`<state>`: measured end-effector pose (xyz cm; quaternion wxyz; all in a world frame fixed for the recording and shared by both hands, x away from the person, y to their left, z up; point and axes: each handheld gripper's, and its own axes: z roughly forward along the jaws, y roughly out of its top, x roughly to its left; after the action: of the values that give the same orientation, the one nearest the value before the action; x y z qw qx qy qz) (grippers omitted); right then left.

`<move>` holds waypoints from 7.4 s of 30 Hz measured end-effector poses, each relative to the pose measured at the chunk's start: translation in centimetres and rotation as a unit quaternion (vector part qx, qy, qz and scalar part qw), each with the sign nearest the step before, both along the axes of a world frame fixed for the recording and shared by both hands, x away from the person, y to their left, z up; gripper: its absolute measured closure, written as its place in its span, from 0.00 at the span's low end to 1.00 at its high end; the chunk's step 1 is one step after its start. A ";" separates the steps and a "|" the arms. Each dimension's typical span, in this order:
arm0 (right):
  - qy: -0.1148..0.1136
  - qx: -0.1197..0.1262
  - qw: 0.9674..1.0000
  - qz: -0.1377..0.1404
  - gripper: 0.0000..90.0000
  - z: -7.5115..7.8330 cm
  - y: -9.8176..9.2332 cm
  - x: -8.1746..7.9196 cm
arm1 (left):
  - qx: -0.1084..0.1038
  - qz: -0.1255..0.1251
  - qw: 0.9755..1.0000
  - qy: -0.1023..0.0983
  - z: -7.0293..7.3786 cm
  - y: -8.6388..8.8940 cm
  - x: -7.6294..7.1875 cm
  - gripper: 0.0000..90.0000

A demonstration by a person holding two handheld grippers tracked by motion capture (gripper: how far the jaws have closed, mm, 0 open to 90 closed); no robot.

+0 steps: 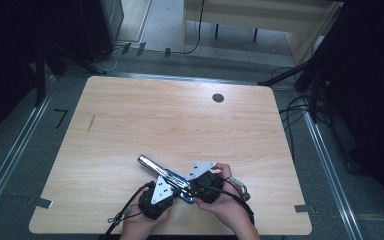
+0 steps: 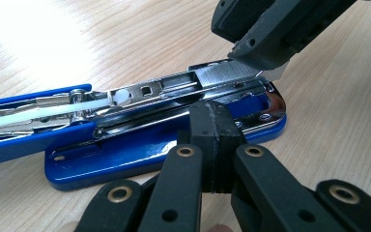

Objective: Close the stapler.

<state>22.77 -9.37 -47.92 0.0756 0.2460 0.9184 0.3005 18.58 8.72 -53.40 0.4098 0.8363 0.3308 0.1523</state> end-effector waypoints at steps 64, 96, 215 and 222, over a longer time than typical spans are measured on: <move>-0.038 0.089 0.995 -0.037 1.00 0.6 1.5 0.6 | -0.059 0.094 0.994 0.014 1.5 7.9 1.7 1.00; -0.033 0.063 0.997 -0.018 1.00 -1.3 7.6 3.4 | -0.036 0.130 0.990 0.042 0.3 9.0 3.9 1.00; -0.045 0.125 0.990 -0.048 1.00 -0.1 3.1 1.4 | -0.033 0.036 0.998 0.031 0.1 2.5 1.2 1.00; -0.049 0.134 0.989 -0.048 1.00 1.1 2.7 1.6 | -0.034 0.034 0.998 0.030 0.1 2.5 1.2 1.00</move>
<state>24.41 -6.71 -46.86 0.1008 0.2827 0.8524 0.4282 19.81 11.20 -53.35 0.4227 0.8142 0.3763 0.1295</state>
